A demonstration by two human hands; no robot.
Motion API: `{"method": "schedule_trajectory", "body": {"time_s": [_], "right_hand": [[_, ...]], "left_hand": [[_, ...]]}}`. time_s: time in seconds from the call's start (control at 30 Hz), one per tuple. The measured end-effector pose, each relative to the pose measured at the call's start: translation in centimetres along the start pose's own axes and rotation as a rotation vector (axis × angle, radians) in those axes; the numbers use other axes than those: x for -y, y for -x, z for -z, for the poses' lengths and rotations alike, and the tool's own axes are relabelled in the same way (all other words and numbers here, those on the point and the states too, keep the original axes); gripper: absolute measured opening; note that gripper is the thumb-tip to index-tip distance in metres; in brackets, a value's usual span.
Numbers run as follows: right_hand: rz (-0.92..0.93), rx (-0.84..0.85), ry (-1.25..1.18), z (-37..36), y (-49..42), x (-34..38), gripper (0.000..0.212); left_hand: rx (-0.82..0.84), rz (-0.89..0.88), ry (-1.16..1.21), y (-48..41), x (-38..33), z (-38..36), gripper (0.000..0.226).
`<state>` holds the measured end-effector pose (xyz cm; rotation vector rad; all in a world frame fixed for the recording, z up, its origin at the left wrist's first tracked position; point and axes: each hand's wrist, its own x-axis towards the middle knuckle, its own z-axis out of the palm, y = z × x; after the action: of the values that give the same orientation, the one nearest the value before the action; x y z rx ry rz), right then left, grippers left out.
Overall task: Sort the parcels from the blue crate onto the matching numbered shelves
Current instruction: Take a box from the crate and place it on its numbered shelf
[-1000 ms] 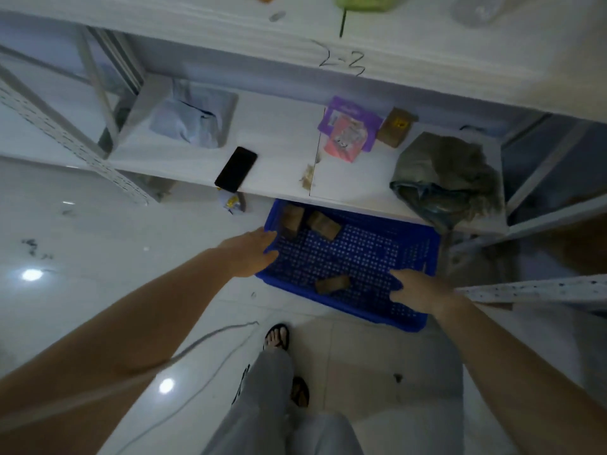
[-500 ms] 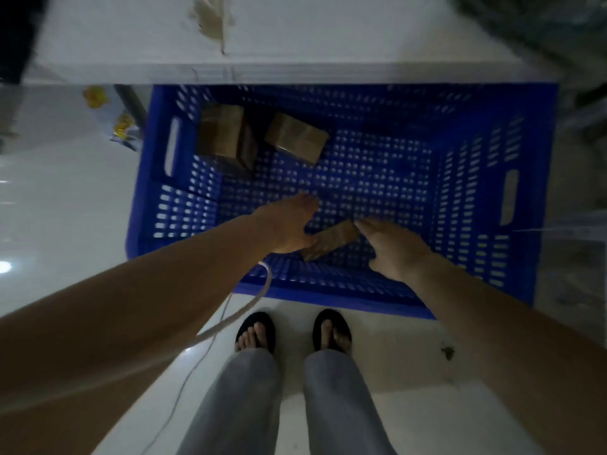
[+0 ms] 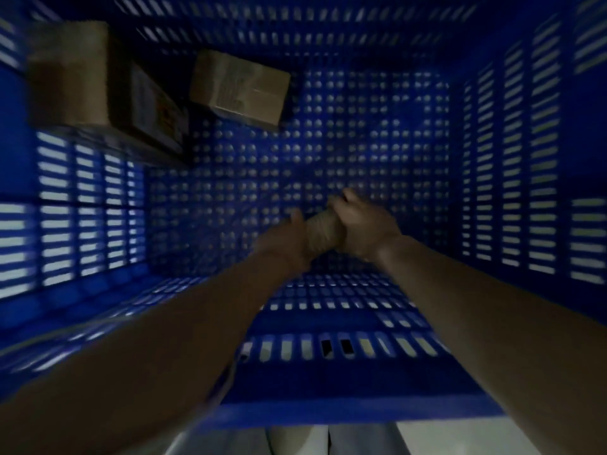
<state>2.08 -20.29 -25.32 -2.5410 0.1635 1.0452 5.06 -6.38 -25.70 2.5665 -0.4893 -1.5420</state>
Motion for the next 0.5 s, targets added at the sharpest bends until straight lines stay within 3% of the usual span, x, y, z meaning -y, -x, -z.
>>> {"method": "schedule_trajectory", "body": {"time_s": [0.07, 0.13, 0.17, 0.23, 0.33, 0.4, 0.5], "right_hand": [[-0.042, -0.077, -0.332, 1.1, 1.2, -0.4, 0.066], [-0.218, -0.154, -0.779, 3.0, 3.8, -0.2, 0.082], [-0.317, -0.134, -0.979, 4.3, 5.4, 0.0, 0.09], [-0.454, 0.058, -1.19, 6.9, 9.3, 0.6, 0.095], [-0.437, 0.277, -1.474, 11.0, 14.7, 2.5, 0.083], [-0.398, 0.248, -1.591, 14.1, 17.8, 4.4, 0.071], [-0.304, 0.221, -1.562, 19.4, 22.5, 7.4, 0.046]], "left_hand": [[0.027, 0.038, 0.33, 1.4, 0.7, 2.4, 0.076], [0.068, 0.084, 0.753, 4.0, 1.1, 5.5, 0.061], [0.102, 0.109, 0.963, 5.7, 1.0, 7.1, 0.053], [0.152, 0.118, 1.247, 9.6, 0.4, 10.2, 0.037], [0.169, 0.107, 1.379, 15.8, -0.8, 14.3, 0.029], [0.173, 0.087, 1.356, 20.0, -1.9, 16.5, 0.038], [0.203, 0.017, 1.326, 26.8, -4.1, 19.5, 0.04]]}}
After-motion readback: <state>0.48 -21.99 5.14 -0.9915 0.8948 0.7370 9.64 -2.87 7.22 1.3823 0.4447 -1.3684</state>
